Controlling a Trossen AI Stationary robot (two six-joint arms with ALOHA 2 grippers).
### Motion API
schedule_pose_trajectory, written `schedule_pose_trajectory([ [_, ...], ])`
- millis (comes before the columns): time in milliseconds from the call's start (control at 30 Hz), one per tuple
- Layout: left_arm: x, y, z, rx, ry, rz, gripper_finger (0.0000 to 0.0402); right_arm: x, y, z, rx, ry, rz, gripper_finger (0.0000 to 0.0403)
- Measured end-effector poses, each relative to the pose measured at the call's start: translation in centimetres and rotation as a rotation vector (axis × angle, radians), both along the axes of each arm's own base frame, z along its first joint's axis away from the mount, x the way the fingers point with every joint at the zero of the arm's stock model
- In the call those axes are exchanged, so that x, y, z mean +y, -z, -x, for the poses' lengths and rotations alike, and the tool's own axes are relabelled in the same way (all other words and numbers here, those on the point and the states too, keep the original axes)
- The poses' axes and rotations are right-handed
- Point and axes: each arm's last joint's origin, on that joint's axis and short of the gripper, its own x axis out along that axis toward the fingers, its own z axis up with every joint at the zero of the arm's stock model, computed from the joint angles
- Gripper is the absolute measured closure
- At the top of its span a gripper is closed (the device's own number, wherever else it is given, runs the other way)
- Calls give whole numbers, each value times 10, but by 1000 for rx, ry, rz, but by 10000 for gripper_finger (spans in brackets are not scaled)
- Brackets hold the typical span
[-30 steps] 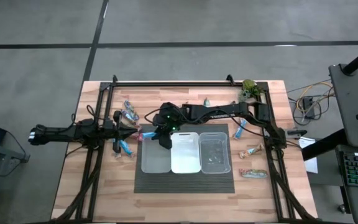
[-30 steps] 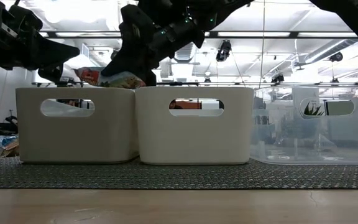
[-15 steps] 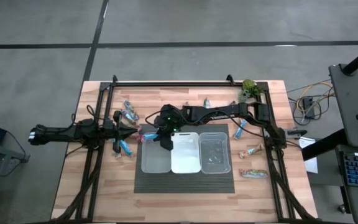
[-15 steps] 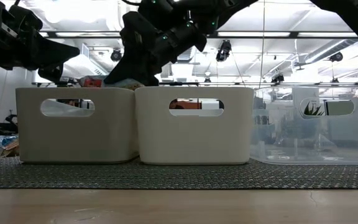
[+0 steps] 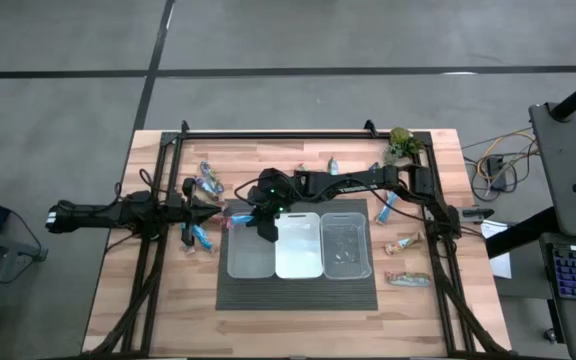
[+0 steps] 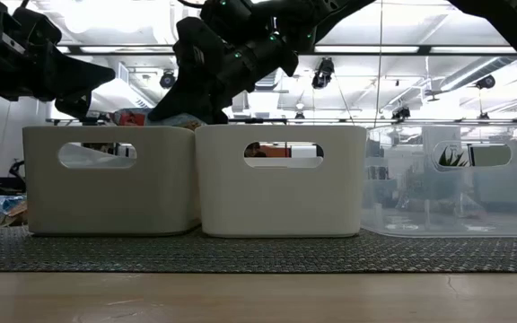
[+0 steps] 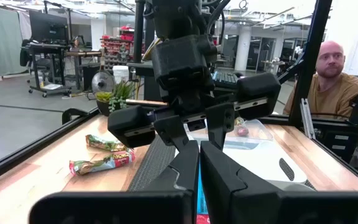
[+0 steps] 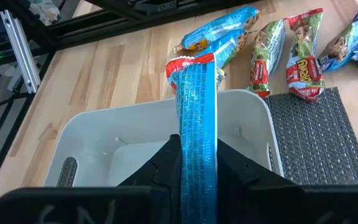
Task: Pick and place Granola Bars by type
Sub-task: Put the red granola bar into the gray bin
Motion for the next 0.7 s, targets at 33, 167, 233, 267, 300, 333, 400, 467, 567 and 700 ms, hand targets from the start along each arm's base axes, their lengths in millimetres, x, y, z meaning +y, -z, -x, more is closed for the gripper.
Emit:
schedule_pose_trajectory([
  [33, 0, 0, 0, 0, 0, 0, 402, 0, 0, 0, -1, 0, 0, 344],
  [167, 0, 0, 0, 0, 0, 0, 402, 0, 0, 0, -2, 0, 0, 344],
  [233, 0, 0, 0, 0, 0, 0, 402, 0, 0, 0, -6, -1, 0, 344],
  [267, 0, 0, 0, 0, 0, 0, 402, 0, 0, 0, -7, -2, -1, 344],
  [300, 0, 0, 0, 1, 0, 0, 402, 0, 0, 0, -7, -3, -1, 344],
  [333, 0, 0, 0, 0, 0, 0, 402, 0, 0, 0, -8, -3, -1, 344],
  [400, 0, 0, 0, 0, 0, 0, 402, 0, 0, 0, -10, -3, -1, 344],
  [467, 0, 0, 0, 1, 0, 0, 402, 0, 0, 0, -10, -3, -1, 344],
  [567, 0, 0, 0, 0, 0, 0, 402, 0, 0, 0, -11, -3, -1, 344],
  [700, 0, 0, 0, 0, 0, 0, 402, 0, -1, -1, -17, 9, -16, 344],
])
